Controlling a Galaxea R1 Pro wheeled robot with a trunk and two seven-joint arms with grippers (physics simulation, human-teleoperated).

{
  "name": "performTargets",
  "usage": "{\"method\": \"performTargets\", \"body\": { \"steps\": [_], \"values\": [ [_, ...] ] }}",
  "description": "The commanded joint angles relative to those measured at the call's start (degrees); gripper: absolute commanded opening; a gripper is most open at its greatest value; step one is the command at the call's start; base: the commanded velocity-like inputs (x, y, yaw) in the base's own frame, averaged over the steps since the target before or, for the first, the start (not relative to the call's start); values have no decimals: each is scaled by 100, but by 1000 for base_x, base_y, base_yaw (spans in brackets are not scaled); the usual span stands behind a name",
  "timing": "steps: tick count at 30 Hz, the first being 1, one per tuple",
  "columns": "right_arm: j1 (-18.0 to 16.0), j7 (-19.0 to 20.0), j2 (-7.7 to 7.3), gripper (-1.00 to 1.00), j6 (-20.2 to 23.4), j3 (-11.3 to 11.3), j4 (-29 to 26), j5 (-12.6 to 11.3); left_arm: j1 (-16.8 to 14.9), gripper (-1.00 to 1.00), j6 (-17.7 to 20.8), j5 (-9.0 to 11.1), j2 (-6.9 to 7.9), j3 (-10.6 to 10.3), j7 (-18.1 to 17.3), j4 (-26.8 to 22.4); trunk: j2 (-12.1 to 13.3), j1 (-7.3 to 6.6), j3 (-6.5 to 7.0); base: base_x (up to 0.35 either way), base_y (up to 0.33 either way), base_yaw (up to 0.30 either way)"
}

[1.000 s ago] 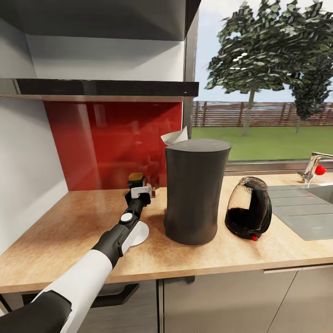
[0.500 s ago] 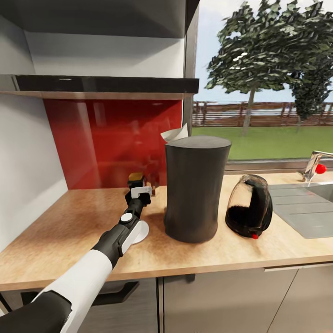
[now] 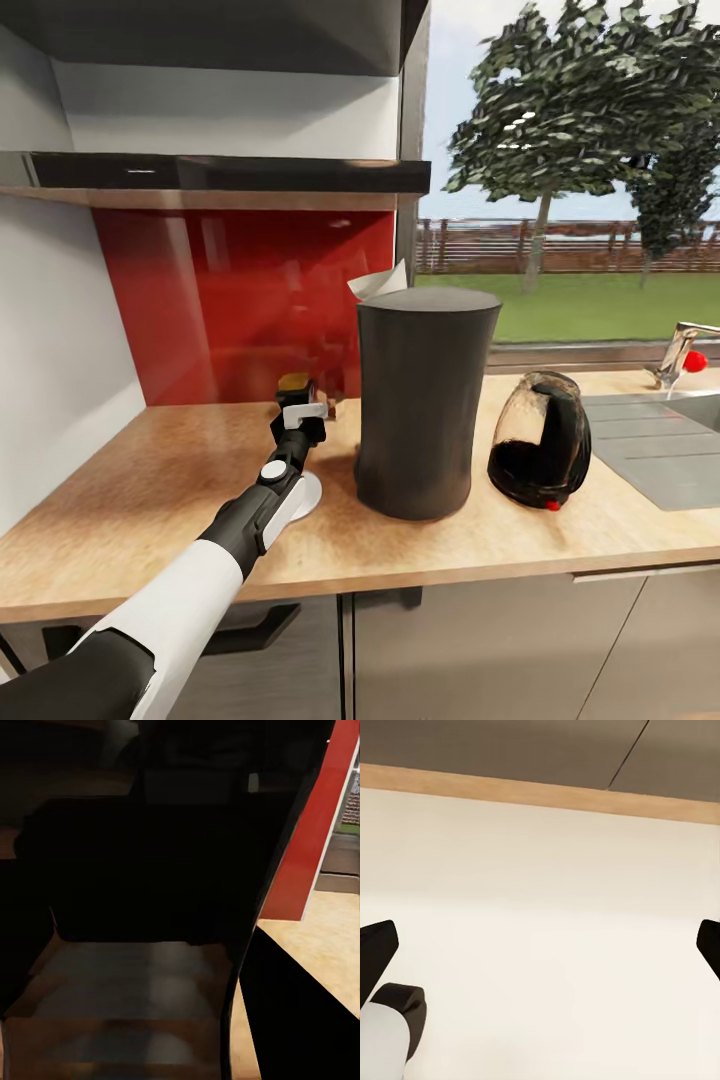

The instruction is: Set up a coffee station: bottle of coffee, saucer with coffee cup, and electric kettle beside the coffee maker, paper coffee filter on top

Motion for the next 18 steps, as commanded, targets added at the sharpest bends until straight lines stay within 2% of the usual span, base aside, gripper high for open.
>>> {"method": "performTargets", "body": {
  "steps": [1, 5, 10, 14, 18],
  "values": [
    [-3, 29, 5, 100, -35, -43, -8, 59, -8, -100, -27, 44, 4, -38, 35, 4, -45, 23, -23, 0, 0, 0],
    [-3, 28, 6, 100, -35, -43, -8, 59, -8, -100, -27, 42, 4, -39, 35, 4, -205, 111, -95, 0, 0, 0],
    [-3, 28, 7, 100, -35, -43, -8, 62, -8, -100, -27, 44, 4, -38, 35, 4, -205, 111, -95, 0, 0, 0],
    [-3, 26, 7, 100, -35, -43, -8, 62, -8, -100, -27, 41, 4, -38, 35, 4, -366, 198, -167, 0, 0, 0],
    [-3, 27, 7, 100, -35, -43, -8, 60, -8, -100, -27, 45, 4, -38, 35, 4, -366, 198, -167, 0, 0, 0]
  ]
}}
